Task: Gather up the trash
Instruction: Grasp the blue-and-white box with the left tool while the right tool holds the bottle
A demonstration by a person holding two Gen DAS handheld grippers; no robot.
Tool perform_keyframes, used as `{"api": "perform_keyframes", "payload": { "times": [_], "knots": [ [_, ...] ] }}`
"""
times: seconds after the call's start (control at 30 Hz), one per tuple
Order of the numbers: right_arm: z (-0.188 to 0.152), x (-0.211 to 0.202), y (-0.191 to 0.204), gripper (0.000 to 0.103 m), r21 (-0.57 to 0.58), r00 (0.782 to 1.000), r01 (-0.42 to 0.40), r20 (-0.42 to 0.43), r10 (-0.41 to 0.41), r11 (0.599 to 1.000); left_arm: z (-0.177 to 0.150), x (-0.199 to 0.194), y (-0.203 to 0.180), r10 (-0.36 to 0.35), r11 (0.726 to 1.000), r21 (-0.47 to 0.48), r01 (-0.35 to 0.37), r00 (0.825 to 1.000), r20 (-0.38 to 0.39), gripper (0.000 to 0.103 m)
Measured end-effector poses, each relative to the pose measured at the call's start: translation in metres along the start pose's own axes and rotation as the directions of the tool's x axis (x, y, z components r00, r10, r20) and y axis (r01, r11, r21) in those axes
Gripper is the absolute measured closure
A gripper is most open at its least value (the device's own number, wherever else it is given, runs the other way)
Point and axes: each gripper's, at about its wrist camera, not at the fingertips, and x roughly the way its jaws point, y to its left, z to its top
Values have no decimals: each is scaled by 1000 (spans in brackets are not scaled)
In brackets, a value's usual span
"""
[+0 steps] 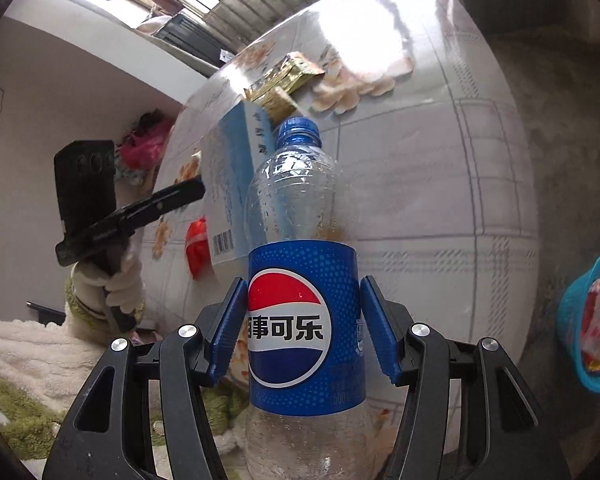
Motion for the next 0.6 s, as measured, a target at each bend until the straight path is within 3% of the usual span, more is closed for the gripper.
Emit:
{"api": "perform_keyframes", "payload": {
  "times": [0.13,0.27,0.4,0.6],
  "knots": [
    [-16,-7,-1,49,74,995,-10,98,3,997,3,-4,-4,14,1000,-11,-14,1000,7,53],
    [-32,-25,-17,49,199,970,35,227,-81,979,3,1,-26,51,998,27,-51,999,3,29],
    [-42,-25,-21,49,276,946,74,283,-155,958,0,14,-45,122,990,73,-122,992,4,22],
    [-58,-36,-34,48,335,933,31,328,-148,942,4,32,-71,138,977,159,-141,990,33,22]
  ]
}}
